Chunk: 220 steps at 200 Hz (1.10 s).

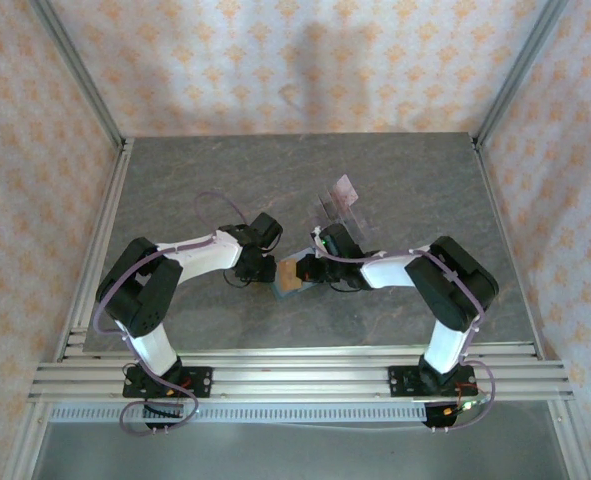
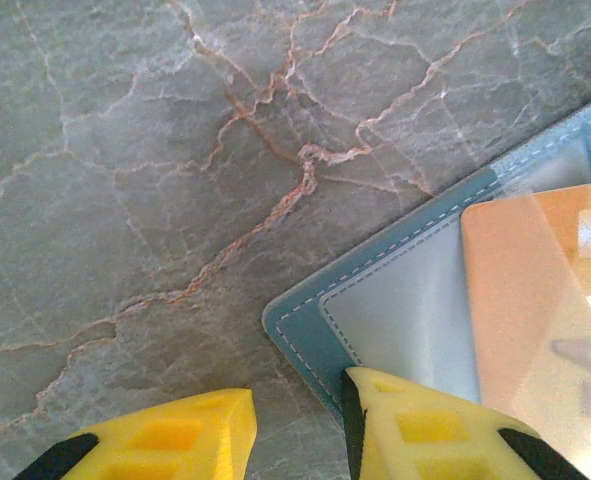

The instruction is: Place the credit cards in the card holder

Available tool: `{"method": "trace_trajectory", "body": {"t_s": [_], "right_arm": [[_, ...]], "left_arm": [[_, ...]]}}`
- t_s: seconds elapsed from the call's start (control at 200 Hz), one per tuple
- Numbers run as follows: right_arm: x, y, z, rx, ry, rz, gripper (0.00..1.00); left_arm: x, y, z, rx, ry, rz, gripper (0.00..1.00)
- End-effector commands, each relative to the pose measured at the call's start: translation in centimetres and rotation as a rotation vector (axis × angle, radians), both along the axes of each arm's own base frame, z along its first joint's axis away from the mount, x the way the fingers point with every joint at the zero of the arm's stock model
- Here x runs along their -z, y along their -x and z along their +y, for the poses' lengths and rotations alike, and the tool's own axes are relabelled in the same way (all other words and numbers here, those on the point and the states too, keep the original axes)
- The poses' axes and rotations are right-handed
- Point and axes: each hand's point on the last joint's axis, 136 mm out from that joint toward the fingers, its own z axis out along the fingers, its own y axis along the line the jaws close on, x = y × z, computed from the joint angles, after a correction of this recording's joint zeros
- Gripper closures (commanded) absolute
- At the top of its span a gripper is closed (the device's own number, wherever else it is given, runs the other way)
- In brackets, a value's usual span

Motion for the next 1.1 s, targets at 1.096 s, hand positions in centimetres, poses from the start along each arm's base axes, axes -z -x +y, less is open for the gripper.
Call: {"method": "trace_trajectory", "body": {"t_s": [1.096], "right_arm": [[3.4, 0.3, -2.4, -0.147, 0.303, 0.106, 1.00]], "left_arm": [[4.6, 0.5, 2.2, 0.007, -0.125, 0.052, 0.69]]}}
